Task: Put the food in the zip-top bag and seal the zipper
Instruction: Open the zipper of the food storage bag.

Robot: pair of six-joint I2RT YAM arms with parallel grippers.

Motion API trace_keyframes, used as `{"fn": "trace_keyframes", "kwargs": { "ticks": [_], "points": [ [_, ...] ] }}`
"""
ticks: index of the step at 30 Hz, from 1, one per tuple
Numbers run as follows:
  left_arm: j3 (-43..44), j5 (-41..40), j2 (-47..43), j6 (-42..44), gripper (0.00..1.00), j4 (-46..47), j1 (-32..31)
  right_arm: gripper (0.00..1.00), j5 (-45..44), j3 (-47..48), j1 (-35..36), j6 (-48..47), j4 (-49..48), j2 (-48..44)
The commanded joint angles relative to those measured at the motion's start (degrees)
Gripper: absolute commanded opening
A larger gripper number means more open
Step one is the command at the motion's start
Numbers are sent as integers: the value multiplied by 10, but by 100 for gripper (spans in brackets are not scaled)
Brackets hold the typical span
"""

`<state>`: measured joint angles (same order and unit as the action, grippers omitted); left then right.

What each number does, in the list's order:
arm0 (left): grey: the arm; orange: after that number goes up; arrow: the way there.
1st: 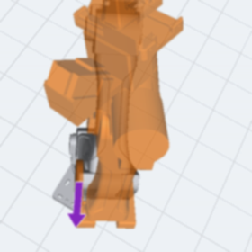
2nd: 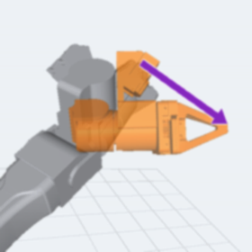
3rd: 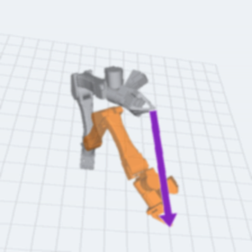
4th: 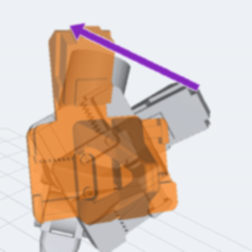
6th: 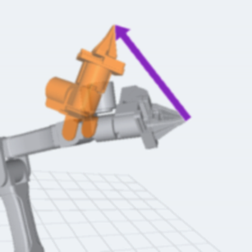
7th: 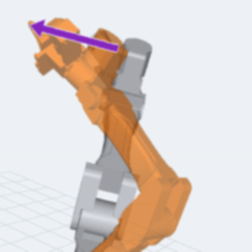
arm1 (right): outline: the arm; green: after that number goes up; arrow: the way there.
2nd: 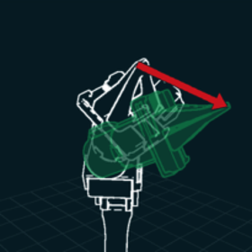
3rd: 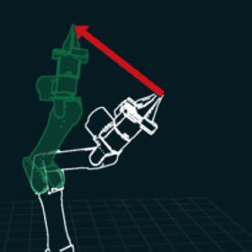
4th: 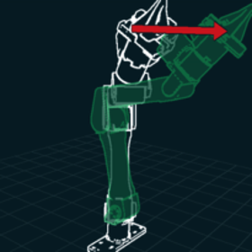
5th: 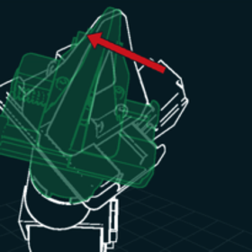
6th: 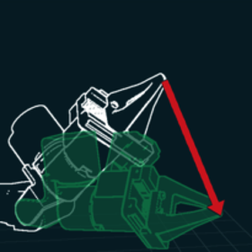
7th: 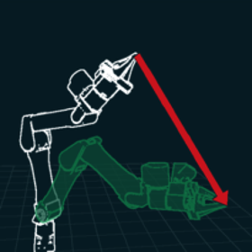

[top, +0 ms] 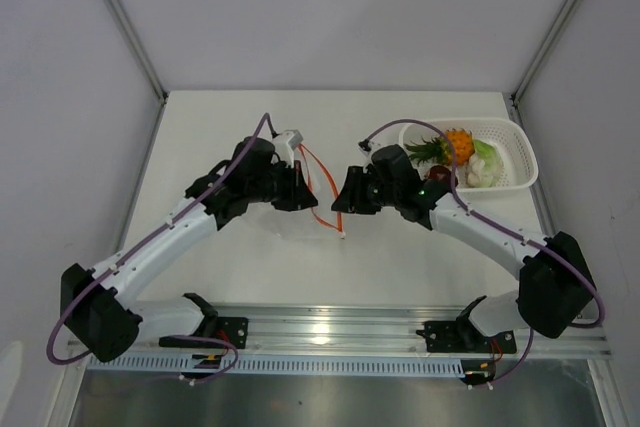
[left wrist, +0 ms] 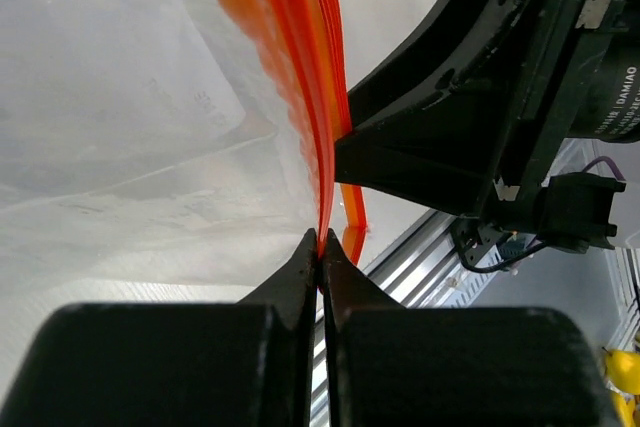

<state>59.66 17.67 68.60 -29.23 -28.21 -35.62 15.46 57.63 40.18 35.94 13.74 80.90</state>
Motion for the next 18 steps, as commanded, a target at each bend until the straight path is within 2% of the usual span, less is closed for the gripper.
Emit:
{"fn": "trace_keyframes", "kwargs": {
  "ticks": [1,2,4,5,8,13,14,18],
  "points": [
    [34,31,19,27,1,36,-4,47,-61,42,-14,-42,47,-41],
    [38,33,24,28,1,40,-4,55,-66,54,-19,-47,69,-50],
    [40,42,39,30,0,44,-3,64,-69,63,-41,-55,84,-61],
    [40,46,43,31,1,50,-4,72,-69,67,-49,-57,100,-72],
    [45,55,58,34,1,55,-4,80,-74,82,-84,-67,134,-89],
    [63,74,82,38,1,66,-4,83,-90,107,-178,-79,172,-103],
    [68,82,87,39,1,67,-4,84,-105,113,-213,-85,182,-101],
    [88,117,120,34,1,75,-4,85,-150,141,-272,-109,202,-64]
  ]
}}
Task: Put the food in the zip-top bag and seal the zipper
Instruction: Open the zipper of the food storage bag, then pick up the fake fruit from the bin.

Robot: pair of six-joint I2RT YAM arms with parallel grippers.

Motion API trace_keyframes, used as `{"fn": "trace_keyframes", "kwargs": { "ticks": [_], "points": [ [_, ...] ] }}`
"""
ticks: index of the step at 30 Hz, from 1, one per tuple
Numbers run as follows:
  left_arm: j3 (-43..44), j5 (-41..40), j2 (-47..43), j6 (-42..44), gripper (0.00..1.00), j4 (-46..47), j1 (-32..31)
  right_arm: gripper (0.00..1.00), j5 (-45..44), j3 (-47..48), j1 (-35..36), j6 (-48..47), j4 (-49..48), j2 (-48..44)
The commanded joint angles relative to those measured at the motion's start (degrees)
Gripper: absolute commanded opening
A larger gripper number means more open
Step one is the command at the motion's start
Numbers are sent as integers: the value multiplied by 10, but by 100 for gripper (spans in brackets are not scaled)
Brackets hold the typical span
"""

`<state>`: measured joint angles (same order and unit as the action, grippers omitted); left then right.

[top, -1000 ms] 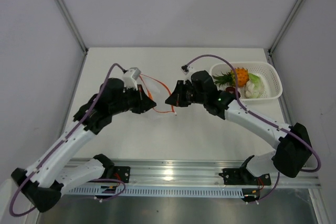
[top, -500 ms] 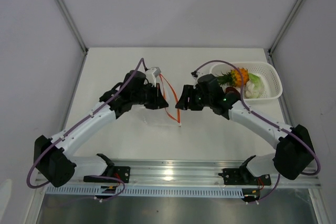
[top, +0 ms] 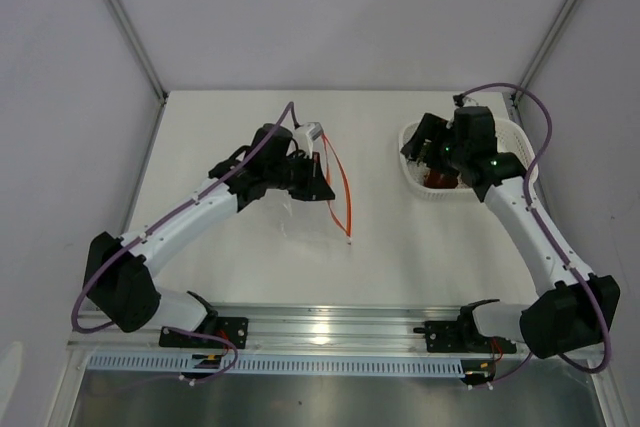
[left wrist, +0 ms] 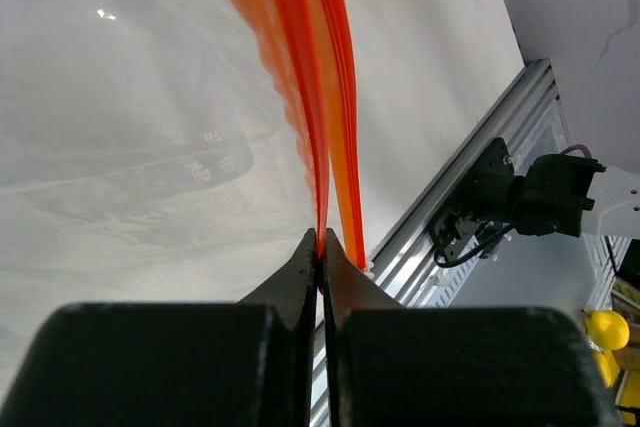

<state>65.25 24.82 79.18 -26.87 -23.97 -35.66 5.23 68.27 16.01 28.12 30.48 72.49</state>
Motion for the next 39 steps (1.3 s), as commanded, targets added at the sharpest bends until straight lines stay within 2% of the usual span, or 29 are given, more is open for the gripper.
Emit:
{"fn": "trace_keyframes", "kwargs": {
  "ticks": [1,4,6,10,24,35,39],
  "points": [
    [28,58,24,-4,1,57,-2,84,-52,39,-38,-36,37,43],
    [16,103,49,-32,1,100,-3,86,-87,63,-69,-47,51,98],
    [20,121,64,-37,1,104,-3,91,-98,75,-84,-53,56,125],
    [20,121,82,-34,1,106,-2,99,-119,85,-89,-58,61,175],
    [12,117,86,-29,1,104,-3,100,-198,87,-88,-66,46,277],
    [16,123,86,-36,1,107,-3,100,-220,88,-86,-71,-9,334],
    [15,122,82,-34,1,101,-3,97,-215,94,-87,-71,-19,349]
  ]
}}
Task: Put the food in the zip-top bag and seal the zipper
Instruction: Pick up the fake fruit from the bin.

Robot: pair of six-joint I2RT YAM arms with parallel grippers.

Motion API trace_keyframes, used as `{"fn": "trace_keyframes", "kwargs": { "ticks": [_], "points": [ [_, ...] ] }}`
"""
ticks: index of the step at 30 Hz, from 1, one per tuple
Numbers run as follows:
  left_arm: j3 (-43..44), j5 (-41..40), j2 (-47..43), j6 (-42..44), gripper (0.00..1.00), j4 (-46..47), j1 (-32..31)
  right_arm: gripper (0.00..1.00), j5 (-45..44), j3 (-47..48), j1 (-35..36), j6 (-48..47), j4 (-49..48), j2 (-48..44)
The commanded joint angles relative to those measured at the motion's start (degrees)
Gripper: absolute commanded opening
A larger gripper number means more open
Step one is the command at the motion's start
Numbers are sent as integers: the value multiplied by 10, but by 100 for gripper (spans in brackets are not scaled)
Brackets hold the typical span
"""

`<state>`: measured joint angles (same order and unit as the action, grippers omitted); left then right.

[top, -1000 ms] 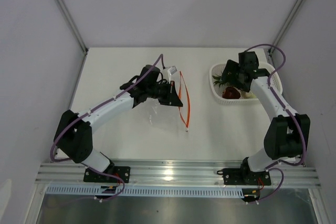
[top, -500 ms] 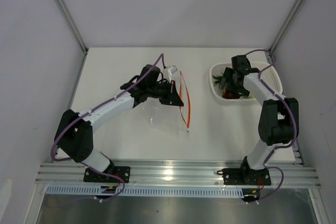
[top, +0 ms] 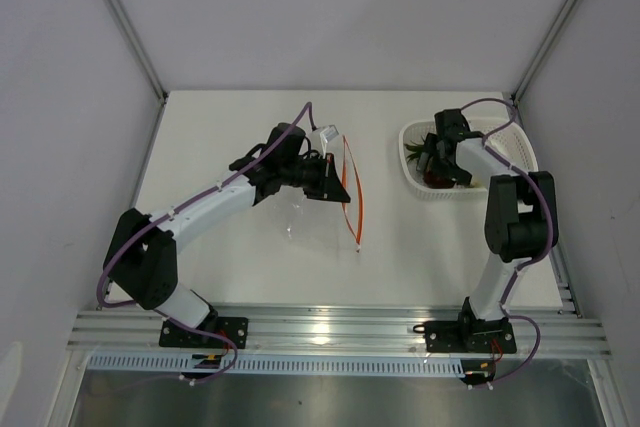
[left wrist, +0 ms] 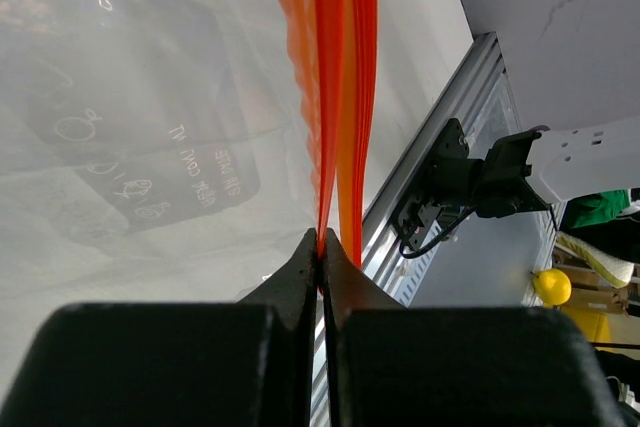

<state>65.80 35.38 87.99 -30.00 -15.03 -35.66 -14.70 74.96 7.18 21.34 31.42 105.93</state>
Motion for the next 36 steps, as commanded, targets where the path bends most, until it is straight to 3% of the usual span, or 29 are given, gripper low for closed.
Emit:
{"fn": "trace_keyframes", "kwargs": {
  "ticks": [1,6,10,12,14,20,27,33,36],
  "points": [
    [11,17,-8,-4,0,11,-3,94,-12,28,1,-3,-33,18],
    [2,19,-17,-5,1,11,-3,76,-10,16,3,-7,-62,11],
    [-1,20,-23,-6,1,11,-3,44,-6,16,3,-11,-62,1],
    [-1,24,-23,-9,0,10,-3,37,-3,14,5,-11,-60,-7],
    [-4,28,-24,-10,1,11,-3,23,-2,10,10,-11,-58,-23],
    [3,43,-17,-11,1,8,-2,8,1,1,30,-15,-36,-85],
    [41,50,2,2,1,-19,9,0,77,-17,57,-11,-17,-206],
    [71,57,15,9,1,-39,16,0,197,-46,95,-27,-22,-304],
    [79,58,18,12,1,-46,19,0,314,-71,110,-39,-40,-355]
  ]
}}
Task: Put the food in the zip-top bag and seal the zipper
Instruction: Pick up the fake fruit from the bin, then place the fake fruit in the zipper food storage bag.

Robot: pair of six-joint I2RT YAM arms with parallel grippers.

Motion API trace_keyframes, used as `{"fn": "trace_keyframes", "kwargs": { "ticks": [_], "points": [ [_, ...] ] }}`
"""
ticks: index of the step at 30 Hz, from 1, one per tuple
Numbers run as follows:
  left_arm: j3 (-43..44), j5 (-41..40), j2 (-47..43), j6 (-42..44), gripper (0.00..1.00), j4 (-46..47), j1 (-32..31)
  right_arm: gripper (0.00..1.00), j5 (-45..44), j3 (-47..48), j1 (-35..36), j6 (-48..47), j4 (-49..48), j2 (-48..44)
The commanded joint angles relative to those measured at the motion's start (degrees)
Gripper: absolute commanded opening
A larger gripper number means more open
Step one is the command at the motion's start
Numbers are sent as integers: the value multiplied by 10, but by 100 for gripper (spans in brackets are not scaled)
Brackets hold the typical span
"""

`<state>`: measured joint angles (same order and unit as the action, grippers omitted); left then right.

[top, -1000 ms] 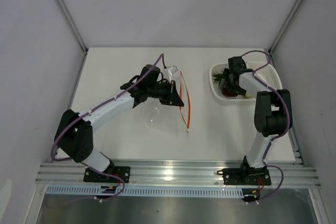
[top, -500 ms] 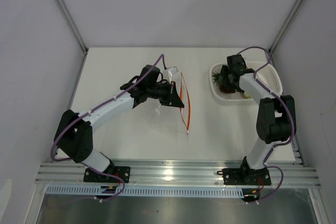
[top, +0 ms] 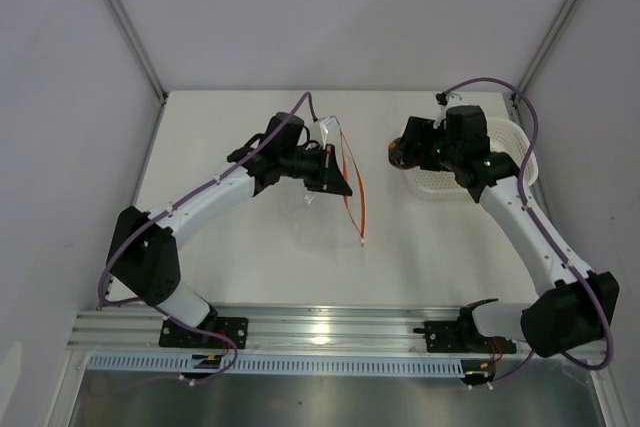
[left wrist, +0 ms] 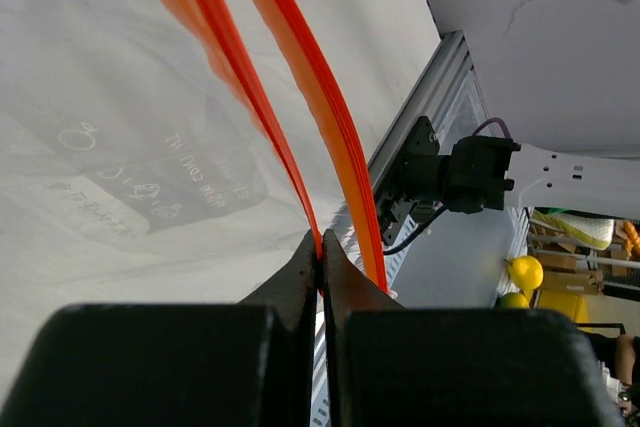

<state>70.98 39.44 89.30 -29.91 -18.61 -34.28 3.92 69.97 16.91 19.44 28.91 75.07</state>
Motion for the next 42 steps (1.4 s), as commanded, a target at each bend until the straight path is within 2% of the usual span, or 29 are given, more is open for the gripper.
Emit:
{"fn": "trace_keyframes", "kwargs": {
  "ticks": [1,9,15,22,32,42],
  "points": [
    [30,18,6,12,0,-12,5,0,147,-26,17,-20,-18,-60],
    [35,25,19,17,1,-20,9,0,360,-79,44,-22,-66,-149],
    [43,33,21,15,1,-20,9,0,419,-102,81,-38,-82,-147],
    [41,49,6,11,0,-20,9,0,421,-138,112,-27,-134,-105],
    [17,49,-24,6,1,-20,8,0,335,-179,115,-41,-133,-82],
    [-10,55,-52,10,1,-22,-6,0,274,-206,108,9,-194,-76]
  ]
}}
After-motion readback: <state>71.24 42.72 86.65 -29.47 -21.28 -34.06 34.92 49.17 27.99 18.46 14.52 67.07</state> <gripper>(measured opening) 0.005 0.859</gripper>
